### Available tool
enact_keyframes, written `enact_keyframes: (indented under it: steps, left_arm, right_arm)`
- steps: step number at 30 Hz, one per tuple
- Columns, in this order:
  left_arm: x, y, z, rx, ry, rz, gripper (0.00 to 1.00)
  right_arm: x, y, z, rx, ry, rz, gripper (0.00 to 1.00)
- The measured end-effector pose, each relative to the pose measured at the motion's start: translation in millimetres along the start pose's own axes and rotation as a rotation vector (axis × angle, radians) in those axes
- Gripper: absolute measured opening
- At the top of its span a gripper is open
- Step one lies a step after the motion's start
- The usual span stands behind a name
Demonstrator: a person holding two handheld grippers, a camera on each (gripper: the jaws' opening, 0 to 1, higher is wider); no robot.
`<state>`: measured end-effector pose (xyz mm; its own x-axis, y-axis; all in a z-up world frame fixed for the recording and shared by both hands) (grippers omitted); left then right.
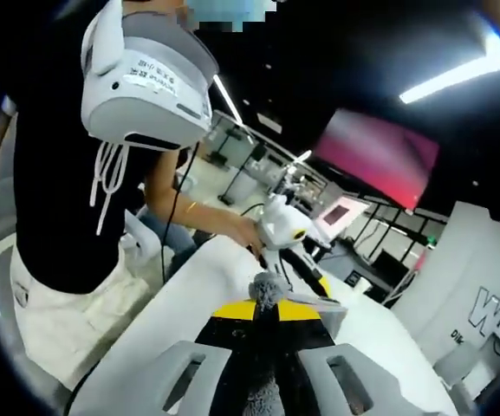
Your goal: Open the folded towel by lifting each exposed corner and separating the folded layers until the towel lies flat within the target outline without major curled edges
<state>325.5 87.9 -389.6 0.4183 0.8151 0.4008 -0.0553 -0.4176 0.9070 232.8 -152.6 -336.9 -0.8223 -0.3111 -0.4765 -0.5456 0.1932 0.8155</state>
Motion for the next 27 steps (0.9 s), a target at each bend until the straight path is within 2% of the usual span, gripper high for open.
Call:
enact_keyframes:
  steps: [12,17,24,27]
  left_arm:
    - [-4.7,-15.2,-29,0.013,-0.044,0.094,0.55]
    - [-4.9,-12.1,-35,-0.043,-0.071,0.187,0.56]
    - [-8.8,-14.2,-43,-0.123,-0.154,0.202,0.58]
    - [-10.4,-16.6,-44,-0.126,-0.168,0.193,0.58]
  right_arm:
    - [23,-1.0,20,0.037,0.138,0.025,0.00]
    - [25,1.9,21,0.023,0.142,0.027,0.00]
    - [36,2.8,18,0.017,0.149,0.040,0.00]
    - [39,0.8,18,0.018,0.149,0.054,0.00]
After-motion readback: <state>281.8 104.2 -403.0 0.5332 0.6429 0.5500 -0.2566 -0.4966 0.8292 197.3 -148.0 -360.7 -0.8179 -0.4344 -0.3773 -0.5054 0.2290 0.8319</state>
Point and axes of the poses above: the point that each gripper's makers call its tool centre point, and the gripper's own axes: z roughly forward along the fingers, x roughly to its left, y roughly out of its top, the point moved 7 cm from there along -z, roughly backward along the fingers, and after that the axes turned 14 degrees about y, right-handed, at the moved point
